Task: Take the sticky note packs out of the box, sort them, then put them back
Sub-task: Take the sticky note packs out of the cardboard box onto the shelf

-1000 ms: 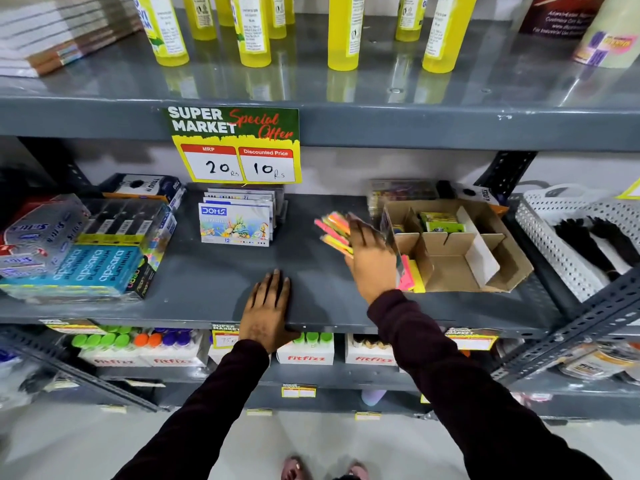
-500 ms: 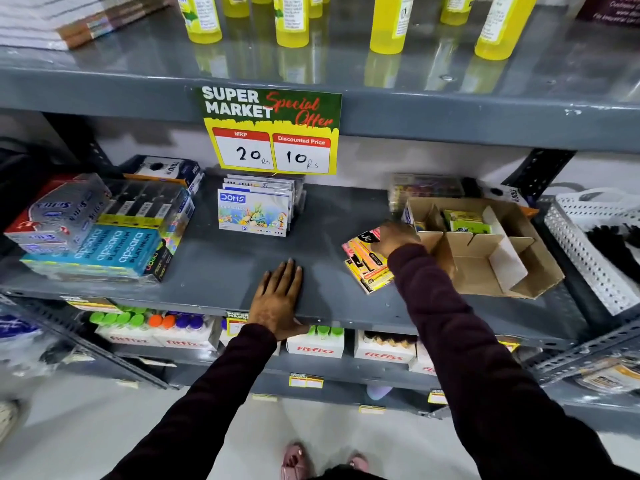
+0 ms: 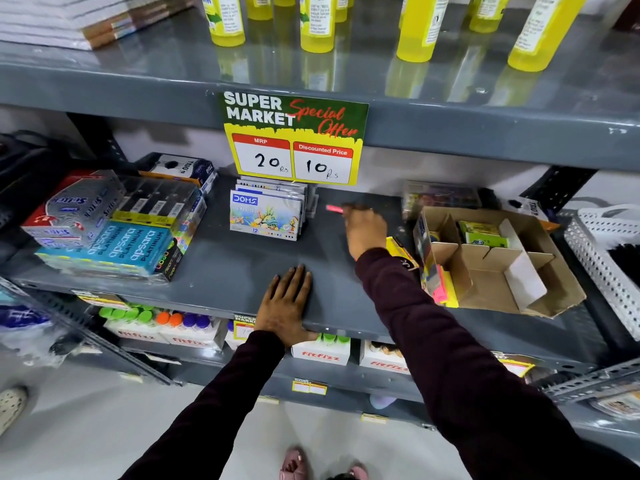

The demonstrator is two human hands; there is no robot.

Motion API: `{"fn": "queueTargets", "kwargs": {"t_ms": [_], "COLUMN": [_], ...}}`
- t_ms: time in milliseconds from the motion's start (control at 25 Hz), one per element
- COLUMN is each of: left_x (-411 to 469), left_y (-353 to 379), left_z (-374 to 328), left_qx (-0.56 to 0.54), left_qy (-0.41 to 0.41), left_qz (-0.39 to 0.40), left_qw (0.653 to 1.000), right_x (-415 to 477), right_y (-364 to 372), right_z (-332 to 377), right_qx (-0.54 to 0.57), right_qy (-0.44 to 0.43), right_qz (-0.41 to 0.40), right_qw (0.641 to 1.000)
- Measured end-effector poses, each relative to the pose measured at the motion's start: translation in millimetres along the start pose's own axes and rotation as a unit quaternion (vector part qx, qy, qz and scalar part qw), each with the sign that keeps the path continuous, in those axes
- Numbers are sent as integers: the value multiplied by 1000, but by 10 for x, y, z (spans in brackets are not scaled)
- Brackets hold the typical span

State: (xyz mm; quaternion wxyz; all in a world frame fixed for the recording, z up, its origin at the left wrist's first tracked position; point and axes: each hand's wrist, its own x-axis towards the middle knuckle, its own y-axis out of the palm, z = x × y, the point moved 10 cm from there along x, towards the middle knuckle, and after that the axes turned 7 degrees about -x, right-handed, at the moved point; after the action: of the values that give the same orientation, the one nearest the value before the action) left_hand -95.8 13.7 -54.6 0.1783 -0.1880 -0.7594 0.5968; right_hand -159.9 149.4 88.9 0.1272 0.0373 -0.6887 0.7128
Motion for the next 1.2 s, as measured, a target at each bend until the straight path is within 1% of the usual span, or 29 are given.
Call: {"fn": "queueTargets", "kwargs": {"t_ms": [80,160,200,280,360,400,480,560,600,680,760,880,1000,1080,1200], "left_x": [4,5,3,5,5,5,10,12,8,1,2,1,-29,-39,-44], "left_y": [-6,-22,-29,-23,-18,-19,-19,-25,-24,-25,-3,10,-15,-18,-31], "left_z": [2,2,1,6,7,3,-11,-4,2,4,8,29,89,86,68], "left_qx": [6,8,7,-3,-11,-14,-16,-14,-14,-16,-11,-10,-35,-42,-38], "left_qy": [-4,-5,-3,2,7,8,8,5,2,-5,-6,-8,-38,-41,-36], "left_qz": [1,-1,-3,-5,-13,-18,-19,-15,-12,-1,8,2,-6,-2,-3], "left_qw": [1000,1000,1000,1000,1000,1000,1000,1000,1000,1000,1000,1000,999,998,999], "right_x": [-26,-71,-80,-87,-129,-178,-296,-372,-363,-300,-261,-319,-526,-596,-650], "right_y": [334,605,646,591,496,478,525,586,557,427,320,255,370,603,824], "right_z": [102,72,37,-102,-439,-649,-953,-996,-989,-953,-787,-269,269,441,510], "right_qx": [-20,-22,-14,-3,-6,-16,-37,-24,-19,-11,23,77,42,31,34], "right_qy": [-34,-28,-19,2,67,111,162,167,169,171,146,58,-52,-104,-123], "right_qz": [66,140,151,136,108,107,154,192,183,125,88,62,37,31,109], "right_qw": [997,990,988,991,992,988,974,967,968,977,985,993,997,994,986]}}
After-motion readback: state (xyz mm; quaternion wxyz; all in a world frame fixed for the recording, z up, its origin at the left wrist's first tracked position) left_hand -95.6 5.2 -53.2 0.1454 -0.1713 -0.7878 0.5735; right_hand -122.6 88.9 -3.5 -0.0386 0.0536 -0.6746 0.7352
